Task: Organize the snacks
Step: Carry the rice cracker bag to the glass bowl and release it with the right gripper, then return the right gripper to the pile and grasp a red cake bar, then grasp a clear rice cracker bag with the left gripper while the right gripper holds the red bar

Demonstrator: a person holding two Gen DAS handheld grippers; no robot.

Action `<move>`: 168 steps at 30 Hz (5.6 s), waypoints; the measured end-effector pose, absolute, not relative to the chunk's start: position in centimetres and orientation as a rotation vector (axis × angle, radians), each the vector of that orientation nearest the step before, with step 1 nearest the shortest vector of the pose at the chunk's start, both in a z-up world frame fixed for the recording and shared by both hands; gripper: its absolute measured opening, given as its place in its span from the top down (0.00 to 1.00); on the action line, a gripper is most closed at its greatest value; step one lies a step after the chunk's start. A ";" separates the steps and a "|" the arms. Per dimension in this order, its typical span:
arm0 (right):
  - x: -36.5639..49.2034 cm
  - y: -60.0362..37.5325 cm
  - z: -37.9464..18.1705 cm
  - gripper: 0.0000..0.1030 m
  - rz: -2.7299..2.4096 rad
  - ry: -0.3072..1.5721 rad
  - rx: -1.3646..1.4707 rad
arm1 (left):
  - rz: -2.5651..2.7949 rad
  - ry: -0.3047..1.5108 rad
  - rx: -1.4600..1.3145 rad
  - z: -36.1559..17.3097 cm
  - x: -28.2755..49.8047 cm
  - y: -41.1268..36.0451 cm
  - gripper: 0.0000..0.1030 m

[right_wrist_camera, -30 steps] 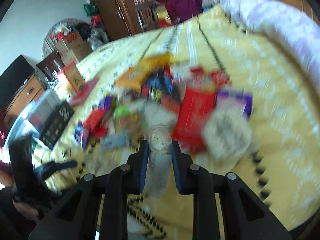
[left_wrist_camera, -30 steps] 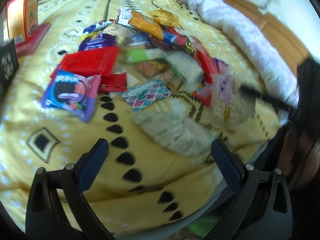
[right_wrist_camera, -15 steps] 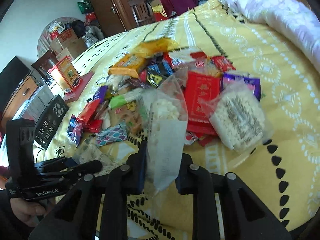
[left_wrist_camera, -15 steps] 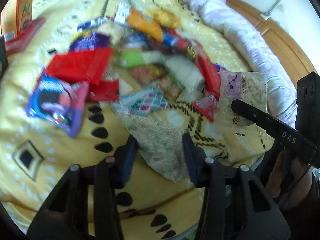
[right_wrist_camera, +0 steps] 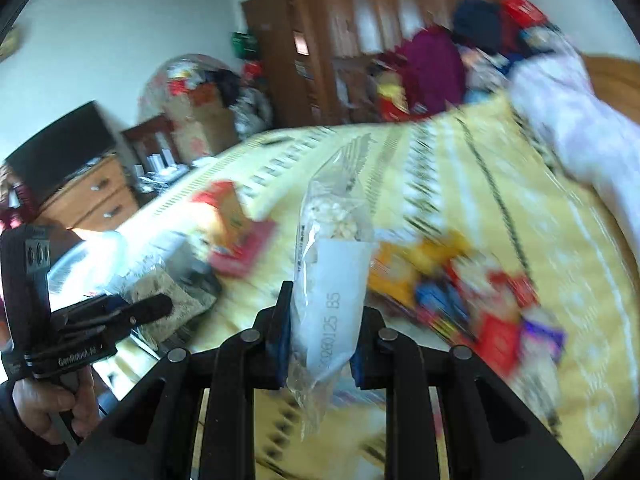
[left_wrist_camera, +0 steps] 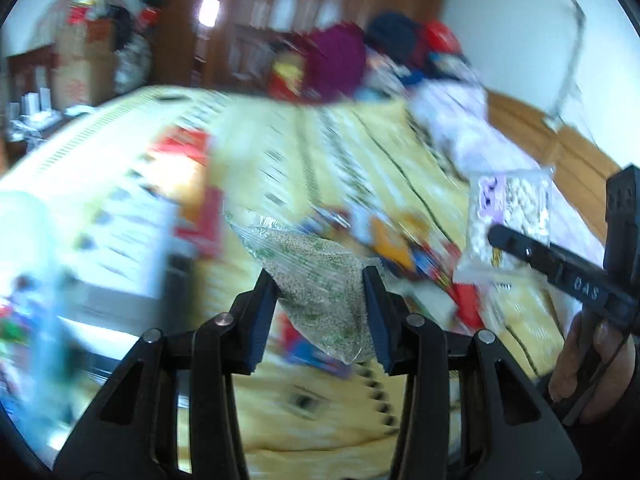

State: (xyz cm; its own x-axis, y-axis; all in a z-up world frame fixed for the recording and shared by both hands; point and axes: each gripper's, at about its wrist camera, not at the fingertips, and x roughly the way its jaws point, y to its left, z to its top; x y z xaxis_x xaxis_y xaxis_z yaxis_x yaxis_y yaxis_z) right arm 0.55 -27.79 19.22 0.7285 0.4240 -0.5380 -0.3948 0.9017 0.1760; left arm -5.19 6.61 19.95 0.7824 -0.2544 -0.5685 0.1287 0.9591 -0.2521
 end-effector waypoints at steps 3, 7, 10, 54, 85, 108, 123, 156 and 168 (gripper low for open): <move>1.2 -21.5 21.6 0.76 0.558 0.573 0.030 | -0.086 0.590 -0.227 22.3 -6.0 12.8 0.58; 1.6 -12.1 23.5 0.76 0.711 0.555 -0.001 | 0.057 0.561 -0.284 23.4 -7.5 19.9 0.58; 1.2 -5.5 24.0 0.76 0.808 0.557 -0.029 | 0.146 0.564 -0.346 23.0 -8.7 24.5 0.58; -1.3 13.0 19.3 0.54 1.019 0.721 -0.177 | 0.438 0.619 -0.370 21.2 -10.7 31.6 0.28; -5.8 -13.5 13.1 0.22 0.691 0.768 0.016 | 0.105 0.409 -0.067 25.6 -8.9 8.4 0.02; 10.1 -43.5 1.6 0.31 0.045 0.970 0.155 | -0.263 0.859 -0.022 12.4 0.2 -5.1 0.30; 4.7 -44.4 4.8 0.56 0.137 0.816 0.247 | -0.254 0.971 -0.099 7.7 1.2 -3.2 0.30; 1.7 -46.2 3.0 0.37 0.145 0.929 0.395 | -0.635 0.917 0.114 4.3 3.4 -17.8 0.65; 3.3 -44.2 -0.5 0.49 0.075 1.004 0.283 | -0.558 0.855 0.071 7.2 -2.5 -11.0 0.66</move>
